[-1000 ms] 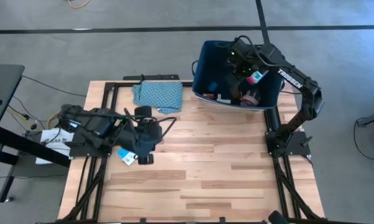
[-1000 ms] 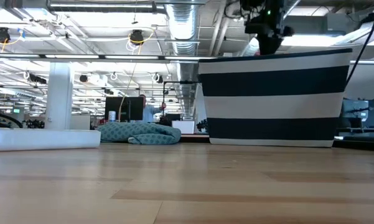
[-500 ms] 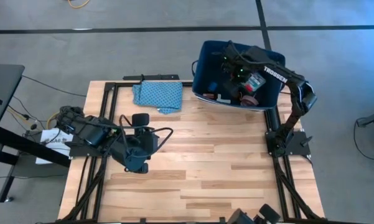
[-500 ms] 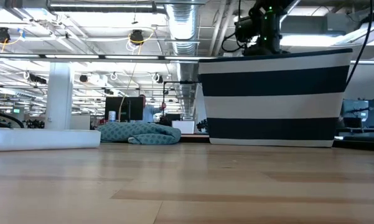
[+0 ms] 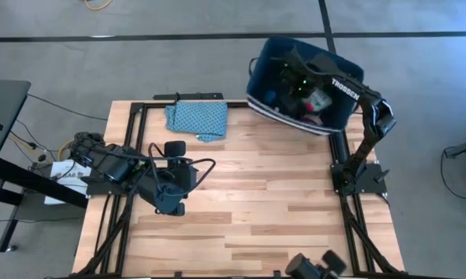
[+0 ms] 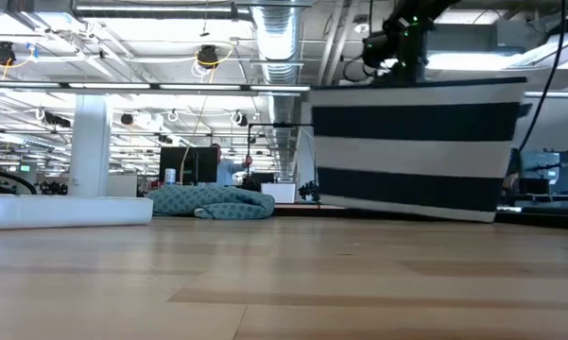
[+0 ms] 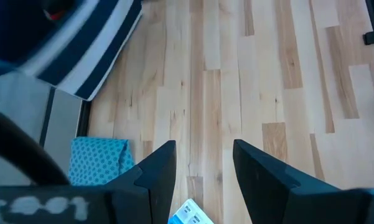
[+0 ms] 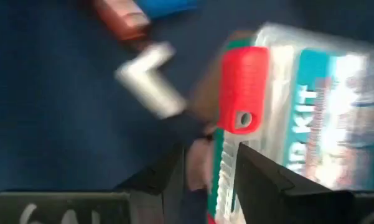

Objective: Pick & place medical supplies in basket/bin
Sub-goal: Put the blue first aid kit into the blue basket, then put the blue medicine organizer into the blue basket

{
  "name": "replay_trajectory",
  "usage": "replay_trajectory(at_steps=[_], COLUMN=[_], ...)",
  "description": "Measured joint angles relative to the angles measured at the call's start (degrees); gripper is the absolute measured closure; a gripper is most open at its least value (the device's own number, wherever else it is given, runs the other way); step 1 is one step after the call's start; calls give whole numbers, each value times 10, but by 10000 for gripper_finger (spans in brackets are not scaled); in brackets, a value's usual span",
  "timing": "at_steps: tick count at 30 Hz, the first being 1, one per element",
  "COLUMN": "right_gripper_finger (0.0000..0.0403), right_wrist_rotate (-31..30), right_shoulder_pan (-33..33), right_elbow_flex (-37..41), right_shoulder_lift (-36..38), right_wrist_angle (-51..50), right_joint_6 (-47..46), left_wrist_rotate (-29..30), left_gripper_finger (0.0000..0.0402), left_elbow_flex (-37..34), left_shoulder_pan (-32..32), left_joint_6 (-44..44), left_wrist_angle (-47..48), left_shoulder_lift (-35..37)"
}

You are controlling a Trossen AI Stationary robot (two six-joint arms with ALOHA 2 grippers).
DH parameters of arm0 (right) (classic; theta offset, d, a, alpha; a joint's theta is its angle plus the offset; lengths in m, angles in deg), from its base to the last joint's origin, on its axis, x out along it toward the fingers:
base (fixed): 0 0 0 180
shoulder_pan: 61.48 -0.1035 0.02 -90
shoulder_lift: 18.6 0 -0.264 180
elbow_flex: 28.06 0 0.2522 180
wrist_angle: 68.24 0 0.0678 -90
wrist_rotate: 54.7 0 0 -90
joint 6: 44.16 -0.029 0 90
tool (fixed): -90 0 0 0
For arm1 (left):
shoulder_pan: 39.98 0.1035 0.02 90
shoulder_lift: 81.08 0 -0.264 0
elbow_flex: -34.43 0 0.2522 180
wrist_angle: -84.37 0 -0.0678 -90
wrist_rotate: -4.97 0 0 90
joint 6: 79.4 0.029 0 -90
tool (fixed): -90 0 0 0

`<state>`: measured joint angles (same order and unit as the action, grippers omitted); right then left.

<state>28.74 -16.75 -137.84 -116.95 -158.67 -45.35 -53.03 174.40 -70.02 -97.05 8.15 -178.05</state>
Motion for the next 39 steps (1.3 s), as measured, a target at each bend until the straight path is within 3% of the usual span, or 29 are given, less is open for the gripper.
replay_trajectory(at_steps=[3, 5, 6, 9, 12, 16, 21, 25, 29, 33, 39], right_gripper_finger=[282, 282, 282, 282, 283, 284, 284, 284, 285, 285, 285], right_wrist_rotate=[-10, 77, 92, 50, 140, 37, 119, 112, 62, 61, 2], right_shoulder_pan=[-4, 6, 10, 18, 15, 14, 10, -9, -25, -64, -149], right_elbow_flex=[0, 5, 5, 5, 5, 1, 1, -21, -86, -174, -295], right_shoulder_lift=[-3, -3, -3, -3, -4, -3, 2, 2, 2, 2, 17], right_wrist_angle=[11, 16, 27, 45, 45, 35, 0, -30, -67, -117, -125], right_joint_6=[-34, -19, -17, -54, -16, -59, -16, -4, -4, -12, -1], left_wrist_rotate=[-1, -6, -12, -21, -20, -19, -11, -11, 8, 56, 75], left_gripper_finger=[252, 252, 252, 252, 251, 251, 251, 251, 257, 273, 299], left_elbow_flex=[0, 0, 0, 0, 0, 0, 0, 0, 0, -11, -110], left_shoulder_pan=[0, -1, -1, -3, -7, -13, -13, -13, -25, -36, -40], left_joint_6=[-2, -19, -27, -31, -34, -35, -48, -76, -89, -103, -178], left_wrist_angle=[0, 0, 0, 0, 0, 0, 0, 0, 0, -1, -1], left_shoulder_lift=[0, 0, 0, 0, 0, 0, 0, 0, 3, 11, 40])
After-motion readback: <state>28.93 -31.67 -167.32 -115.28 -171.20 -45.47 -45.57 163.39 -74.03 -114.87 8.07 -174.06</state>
